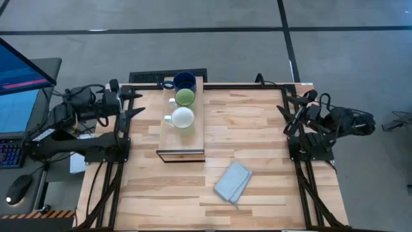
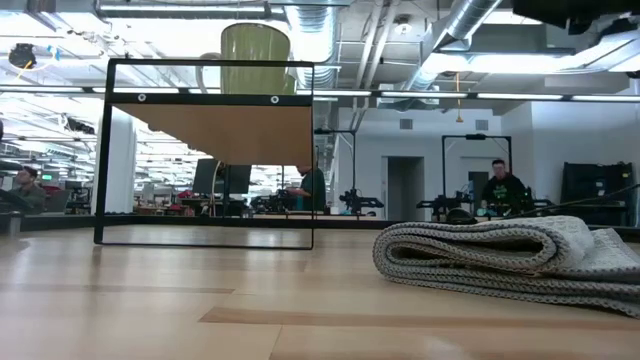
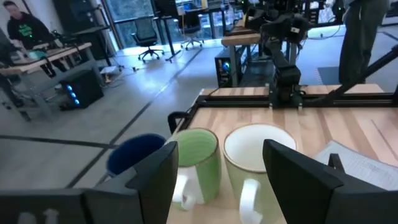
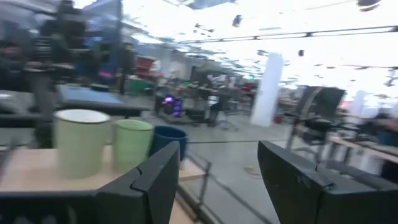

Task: Stack small to large cups/mugs on shelf
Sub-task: Return to Home Position

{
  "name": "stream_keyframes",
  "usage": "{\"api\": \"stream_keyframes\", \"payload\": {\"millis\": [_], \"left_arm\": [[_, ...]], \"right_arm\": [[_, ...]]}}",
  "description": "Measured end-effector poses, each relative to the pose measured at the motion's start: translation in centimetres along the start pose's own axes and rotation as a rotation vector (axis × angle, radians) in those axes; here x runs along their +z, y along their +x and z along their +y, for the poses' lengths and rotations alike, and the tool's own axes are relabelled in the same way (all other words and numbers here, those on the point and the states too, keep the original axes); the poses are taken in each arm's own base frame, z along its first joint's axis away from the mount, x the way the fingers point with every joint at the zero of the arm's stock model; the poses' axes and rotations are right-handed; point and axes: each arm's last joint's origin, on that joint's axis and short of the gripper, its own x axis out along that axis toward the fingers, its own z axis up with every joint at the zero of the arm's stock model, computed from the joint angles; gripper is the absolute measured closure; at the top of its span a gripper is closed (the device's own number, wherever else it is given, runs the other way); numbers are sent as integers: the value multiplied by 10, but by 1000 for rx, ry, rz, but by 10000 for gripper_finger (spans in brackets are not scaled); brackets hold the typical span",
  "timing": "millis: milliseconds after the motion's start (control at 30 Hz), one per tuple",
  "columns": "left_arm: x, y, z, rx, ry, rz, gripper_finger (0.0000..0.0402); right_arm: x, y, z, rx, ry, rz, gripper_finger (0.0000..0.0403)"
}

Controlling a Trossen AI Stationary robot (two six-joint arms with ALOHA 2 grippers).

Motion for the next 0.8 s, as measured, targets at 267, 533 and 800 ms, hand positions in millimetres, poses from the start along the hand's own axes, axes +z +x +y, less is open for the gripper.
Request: {"api": "stream_keyframes", "payload": {"millis": [267,533,800], "left_arm": [[-29,2,-5,6,-3,-23,175],[-56,-2,-5,170,5,-52,175],[-89,0,-8,257,10,-97,175]], "right_arm": [[-21,11,2,-105,-25,8,163],[-41,19,-5,-170,-32,36,163],[-74,26,-12,-229,12,-8,163]]}}
